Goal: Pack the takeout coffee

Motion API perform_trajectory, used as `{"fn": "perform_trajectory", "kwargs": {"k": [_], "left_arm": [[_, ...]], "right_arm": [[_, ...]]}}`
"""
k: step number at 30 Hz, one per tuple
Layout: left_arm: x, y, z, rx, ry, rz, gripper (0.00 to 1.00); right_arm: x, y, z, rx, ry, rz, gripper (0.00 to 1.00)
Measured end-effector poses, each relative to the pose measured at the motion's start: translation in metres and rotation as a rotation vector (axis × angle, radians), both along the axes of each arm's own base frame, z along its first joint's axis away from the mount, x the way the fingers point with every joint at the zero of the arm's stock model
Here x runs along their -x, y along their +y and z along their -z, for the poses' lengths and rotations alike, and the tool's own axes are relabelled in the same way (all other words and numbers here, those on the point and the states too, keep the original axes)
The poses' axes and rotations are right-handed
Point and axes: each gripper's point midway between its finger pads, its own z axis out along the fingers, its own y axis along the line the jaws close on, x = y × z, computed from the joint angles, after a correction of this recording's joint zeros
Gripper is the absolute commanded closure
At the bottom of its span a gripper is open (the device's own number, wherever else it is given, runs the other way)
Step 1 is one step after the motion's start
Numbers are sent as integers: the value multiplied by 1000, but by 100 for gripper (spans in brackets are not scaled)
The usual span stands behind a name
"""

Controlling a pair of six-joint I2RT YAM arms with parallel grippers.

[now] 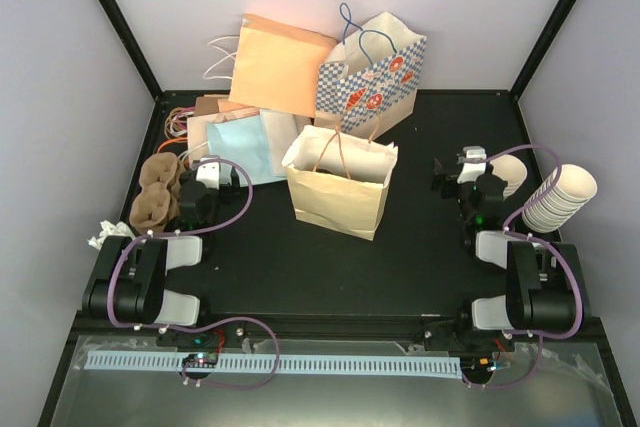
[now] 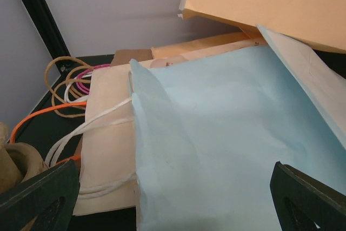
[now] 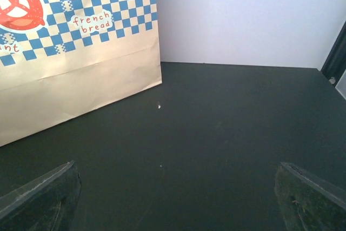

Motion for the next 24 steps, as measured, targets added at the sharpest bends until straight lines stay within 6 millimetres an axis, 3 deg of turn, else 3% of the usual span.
{"fn": "perform_trajectory", "kwargs": {"k": [9,13,24], "left_arm": [[0,-1,-2,2,-6,7,1],[0,-3,-1,4,-6,14,1],[0,-3,-1,5,-6,18,1]], "right_arm": [[4,-6,-3,-3,-42,38,0],[15,-12,12,-15,-26,79,0],[14,-16,7,-15,-50,99,0]]}}
